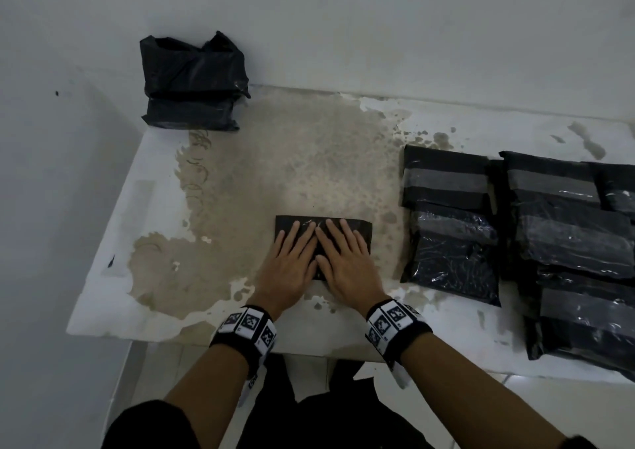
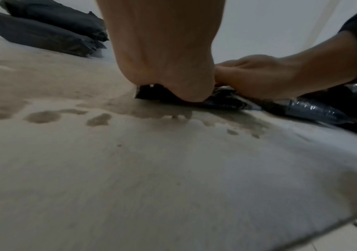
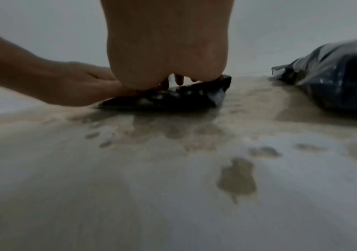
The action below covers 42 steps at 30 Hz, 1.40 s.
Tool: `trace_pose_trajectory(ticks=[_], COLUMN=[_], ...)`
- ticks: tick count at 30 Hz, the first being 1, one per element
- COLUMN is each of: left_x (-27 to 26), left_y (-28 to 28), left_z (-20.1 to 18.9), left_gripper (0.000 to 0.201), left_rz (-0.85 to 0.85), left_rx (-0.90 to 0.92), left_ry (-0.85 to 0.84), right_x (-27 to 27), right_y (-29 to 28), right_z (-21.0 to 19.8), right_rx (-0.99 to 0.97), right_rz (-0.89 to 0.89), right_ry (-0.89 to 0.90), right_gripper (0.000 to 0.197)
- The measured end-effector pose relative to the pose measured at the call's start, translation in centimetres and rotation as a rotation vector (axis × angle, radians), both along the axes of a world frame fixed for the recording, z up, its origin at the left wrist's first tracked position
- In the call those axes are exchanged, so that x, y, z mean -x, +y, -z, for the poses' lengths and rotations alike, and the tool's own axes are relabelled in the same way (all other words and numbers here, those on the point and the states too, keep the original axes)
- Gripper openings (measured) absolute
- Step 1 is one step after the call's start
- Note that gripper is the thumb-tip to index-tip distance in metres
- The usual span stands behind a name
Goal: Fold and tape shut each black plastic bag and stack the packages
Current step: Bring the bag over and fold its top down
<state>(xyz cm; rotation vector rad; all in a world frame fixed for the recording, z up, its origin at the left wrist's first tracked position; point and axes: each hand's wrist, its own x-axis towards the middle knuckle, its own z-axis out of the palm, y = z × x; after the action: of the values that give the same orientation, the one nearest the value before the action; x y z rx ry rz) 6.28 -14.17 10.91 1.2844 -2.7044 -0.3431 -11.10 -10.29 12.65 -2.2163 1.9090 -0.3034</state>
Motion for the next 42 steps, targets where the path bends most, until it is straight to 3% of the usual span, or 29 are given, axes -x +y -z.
trace_pose_trajectory(ticks=[3,8,13,16,20,24,28,35,42], left_x=[-0.6,-0.4,-0.3,-0.4,-0.9,-3.1,-7.1,-15.1,-16.1], left_y=[0.3,0.6,0.5,0.4,0.0,-0.8,-1.6,-4.7,-6.9], left_z=[0.5,0.8,0.7,0.3,-0.4,-0.9,-1.1,-1.9,-1.9], left_gripper=[0.061,0.072,0.072,0.073,0.070,0.060,0.053,0.063,0.064], left_rz=[-0.017,-0.166,-0.173,-0.172,-0.162,-0.215,-0.379,-0.703,-0.702], left_rx=[-0.006,-0.094,-0.091,-0.115,-0.141,-0.102,-0.113,-0.221,-0.260], left_ry=[-0.048,-0.021,-0.053,-0.018,0.045,0.124,0.207,0.069,0.002], right_x=[0.9,1.9,1.5,0.9,0.0,-0.1,0.1,-0.4,-0.7], right_y=[1.4,2.8,2.6,2.0,1.7,1.8,1.9,1.3,1.5], right_z=[1.2,1.5,-0.1,-1.1,-0.1,0.3,0.1,-0.2,-0.2], right_rx=[-0.038,-0.098,-0.035,0.072,0.006,-0.032,-0.035,-0.014,-0.016], right_rz=[0.006,0.243,0.308,0.193,-0.028,-0.013,0.016,-0.008,0.009], right_ry=[0.053,0.010,0.073,0.054,0.032,0.054,0.064,0.079,0.086], right_gripper=[0.066,0.078,0.071,0.061,0.057,0.058,0.059,0.061,0.062])
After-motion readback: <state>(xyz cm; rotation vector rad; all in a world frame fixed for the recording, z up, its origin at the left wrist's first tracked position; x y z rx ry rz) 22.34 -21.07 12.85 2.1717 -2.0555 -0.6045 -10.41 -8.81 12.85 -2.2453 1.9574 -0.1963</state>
